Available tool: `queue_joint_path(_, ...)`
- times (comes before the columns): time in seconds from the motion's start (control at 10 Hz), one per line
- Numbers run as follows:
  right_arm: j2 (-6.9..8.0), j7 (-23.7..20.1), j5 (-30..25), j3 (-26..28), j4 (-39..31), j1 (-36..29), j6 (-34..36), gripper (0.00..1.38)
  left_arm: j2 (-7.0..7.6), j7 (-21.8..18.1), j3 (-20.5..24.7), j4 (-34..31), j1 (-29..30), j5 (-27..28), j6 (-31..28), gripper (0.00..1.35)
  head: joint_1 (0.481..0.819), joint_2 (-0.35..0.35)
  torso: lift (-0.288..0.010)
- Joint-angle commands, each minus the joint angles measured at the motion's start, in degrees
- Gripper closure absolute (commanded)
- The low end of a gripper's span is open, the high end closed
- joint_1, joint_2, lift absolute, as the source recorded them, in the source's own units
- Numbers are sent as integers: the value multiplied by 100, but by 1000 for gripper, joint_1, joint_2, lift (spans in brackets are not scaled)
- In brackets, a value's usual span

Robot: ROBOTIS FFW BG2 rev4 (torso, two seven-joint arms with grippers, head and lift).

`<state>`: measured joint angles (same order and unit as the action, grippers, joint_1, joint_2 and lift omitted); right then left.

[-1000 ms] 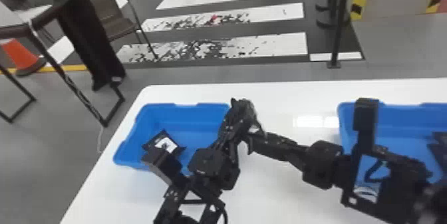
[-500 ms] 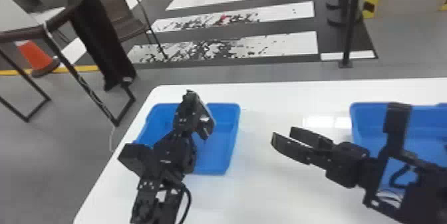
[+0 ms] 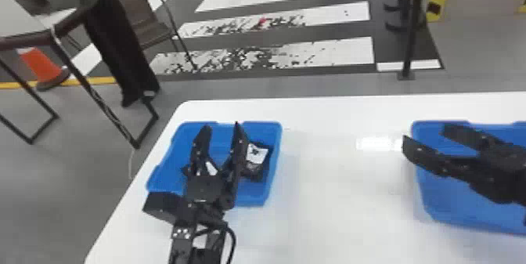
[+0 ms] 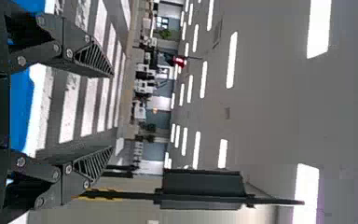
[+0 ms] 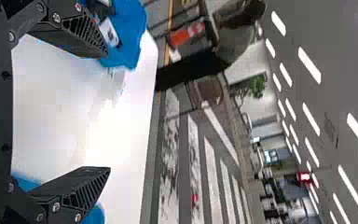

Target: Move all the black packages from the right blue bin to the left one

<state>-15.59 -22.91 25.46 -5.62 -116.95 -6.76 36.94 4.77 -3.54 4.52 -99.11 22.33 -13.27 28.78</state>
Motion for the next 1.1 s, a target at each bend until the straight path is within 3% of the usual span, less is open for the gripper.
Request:
queue_joint_path(0.0, 135, 226, -672, 825, -771, -449, 778, 185, -20, -42, -349, -94, 213, -261, 610, 127, 695, 247, -154)
queue_joint_path(0.2, 170, 1202, -1255, 1168, -1826, -885, 2043, 190, -29, -130, -647, -305, 410, -387, 638, 130, 695, 135, -154)
queue_joint_path(0.4, 197, 1887, -2009, 1179, -1966, -730, 3084, 190, 24, -191, -841, -305, 396, -432, 638, 197, 695, 1, -154)
queue_joint_path(0.6, 179, 1957, -2203, 1179, -1193, -83, 3731, 196, 33, -244, -886, -319, 410, -444, 652, 263, 695, -100, -154)
queue_joint_path(1.0, 153, 1878, -2420, 1065, -363, 549, 4054, 200, 51, -279, -909, -319, 438, -524, 638, 259, 695, -152, -154)
